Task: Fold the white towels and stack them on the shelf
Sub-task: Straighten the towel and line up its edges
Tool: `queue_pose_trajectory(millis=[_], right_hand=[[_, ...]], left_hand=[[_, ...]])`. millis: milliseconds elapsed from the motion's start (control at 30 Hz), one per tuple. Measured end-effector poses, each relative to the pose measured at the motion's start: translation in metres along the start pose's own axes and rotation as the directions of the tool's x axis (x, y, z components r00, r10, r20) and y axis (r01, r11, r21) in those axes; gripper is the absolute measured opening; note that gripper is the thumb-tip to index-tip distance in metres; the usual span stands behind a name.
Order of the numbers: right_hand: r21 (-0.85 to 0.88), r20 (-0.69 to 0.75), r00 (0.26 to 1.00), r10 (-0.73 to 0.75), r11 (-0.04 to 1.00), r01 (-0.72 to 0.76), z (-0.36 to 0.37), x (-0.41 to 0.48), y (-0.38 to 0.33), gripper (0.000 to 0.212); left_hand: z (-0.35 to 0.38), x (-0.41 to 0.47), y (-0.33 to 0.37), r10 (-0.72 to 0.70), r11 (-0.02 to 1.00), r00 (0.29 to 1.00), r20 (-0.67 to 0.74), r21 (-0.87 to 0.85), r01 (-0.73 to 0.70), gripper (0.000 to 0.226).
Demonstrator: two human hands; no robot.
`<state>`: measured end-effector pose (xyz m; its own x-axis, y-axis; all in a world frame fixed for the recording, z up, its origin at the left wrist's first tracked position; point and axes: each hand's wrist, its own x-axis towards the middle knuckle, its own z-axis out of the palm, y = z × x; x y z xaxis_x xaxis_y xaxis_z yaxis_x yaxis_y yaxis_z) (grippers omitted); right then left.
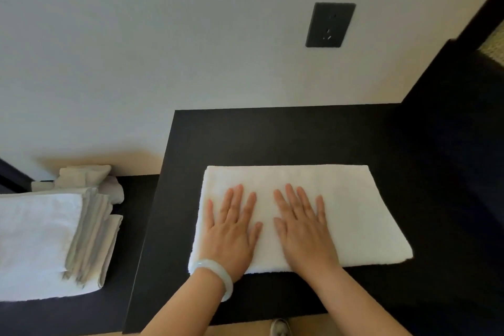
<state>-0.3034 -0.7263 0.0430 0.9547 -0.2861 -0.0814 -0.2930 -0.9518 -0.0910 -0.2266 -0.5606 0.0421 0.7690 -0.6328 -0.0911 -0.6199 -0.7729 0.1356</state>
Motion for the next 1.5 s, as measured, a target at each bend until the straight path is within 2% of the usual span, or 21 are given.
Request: queue_pose_trajectory(millis=[133,233,267,300,333,400,467,533,600,733,867,900,967,1033,1100,1200,1267,1333,1400,1500], right_hand=[[0.0,0.031,0.953,0.3,0.954,-0.3,-0.012,-0.041,0.092,0.066],[0.023,0.155,0.907,0.392,0.916,-0.4,-0.03,-0.048,0.133,0.073],[0.014,0.153,0.896,0.416,0.906,-0.423,-0.035,-0.043,0.138,0.075],[-0.002,0.09,0.901,0.424,0.905,-0.426,-0.04,-0.036,0.137,0.076],[-0.016,-0.01,0.919,0.394,0.919,-0.394,-0.045,-0.028,0.131,0.076],[0.018,-0.145,0.965,0.216,0.976,-0.216,-0.053,-0.004,0.099,0.071],[0.078,-0.133,0.991,-0.022,0.996,0.033,-0.047,0.018,0.055,0.068],[0.068,-0.044,0.986,-0.162,0.984,0.165,-0.03,0.03,0.032,0.064],[0.067,0.018,0.993,-0.117,0.991,0.116,-0.02,0.036,0.05,0.061],[0.065,-0.015,0.993,0.115,0.991,-0.114,-0.019,0.041,0.131,0.061],[0.212,0.06,0.979,0.197,0.955,-0.205,-0.03,0.04,0.168,0.068],[0.279,0.034,0.961,0.276,0.92,-0.274,-0.031,0.035,0.172,0.074],[0.363,0.016,0.877,0.48,0.815,-0.452,-0.031,0.022,0.179,0.08],[0.413,0.179,0.805,0.566,0.699,-0.583,-0.035,0.017,0.187,0.074],[0.498,0.4,0.736,0.546,0.545,-0.675,-0.043,0.02,0.191,0.063],[0.619,0.598,0.67,0.44,0.279,-0.735,-0.056,0.032,0.189,0.051],[0.679,0.636,0.672,0.38,0.139,-0.721,-0.064,0.037,0.177,0.051],[0.725,0.628,0.701,0.338,0.071,-0.685,-0.068,0.041,0.162,0.05],[0.758,0.611,0.729,0.309,0.038,-0.651,-0.072,0.044,0.143,0.052],[0.788,0.584,0.768,0.261,0.042,-0.614,-0.08,0.051,0.102,0.05]], left_hand=[[-0.003,0.0,0.002,-0.018,0.998,0.999,0.046,0.054,0.015,0.064],[-0.009,0.0,0.004,-0.026,0.996,0.997,0.076,0.084,0.02,0.066],[-0.01,0.002,0.005,-0.032,0.996,0.996,0.08,0.085,0.026,0.066],[-0.012,0.005,0.007,-0.041,0.997,0.996,0.08,0.067,0.036,0.065],[-0.014,0.01,0.011,-0.048,0.998,0.996,0.078,0.04,0.045,0.064],[-0.02,0.025,0.027,0.002,1.0,0.999,0.045,0.014,-0.003,0.062],[-0.023,0.041,0.046,0.101,0.994,0.995,0.028,0.043,-0.102,0.06],[-0.018,0.053,0.056,0.134,0.986,0.988,0.071,0.094,-0.14,0.06],[-0.012,0.056,0.043,0.047,0.994,0.992,0.114,0.09,-0.057,0.061],[-0.012,0.046,-0.007,-0.216,0.973,0.974,0.074,0.103,0.208,0.063],[-0.024,0.03,-0.034,-0.394,0.913,0.913,0.105,-0.07,0.402,0.067],[-0.028,0.024,-0.036,-0.434,0.889,0.896,0.093,-0.119,0.443,0.069],[-0.037,0.013,-0.039,-0.513,0.835,0.857,0.057,-0.2,0.513,0.07],[-0.043,0.006,-0.037,-0.575,0.754,0.812,0.102,-0.32,0.574,0.068],[-0.05,0.005,-0.035,-0.613,0.631,0.759,0.22,-0.441,0.638,0.057],[-0.059,0.007,-0.034,-0.625,0.447,0.691,0.362,-0.559,0.698,0.034],[-0.064,0.003,-0.039,-0.6,0.274,0.661,0.451,-0.66,0.699,0.026],[-0.07,-0.006,-0.045,-0.559,0.127,0.667,0.493,-0.744,0.656,0.019],[-0.075,-0.018,-0.054,-0.581,0.079,0.671,0.46,-0.789,0.609,0.015],[-0.079,-0.038,-0.077,-0.633,0.072,0.663,0.4,-0.822,0.565,0.012]])
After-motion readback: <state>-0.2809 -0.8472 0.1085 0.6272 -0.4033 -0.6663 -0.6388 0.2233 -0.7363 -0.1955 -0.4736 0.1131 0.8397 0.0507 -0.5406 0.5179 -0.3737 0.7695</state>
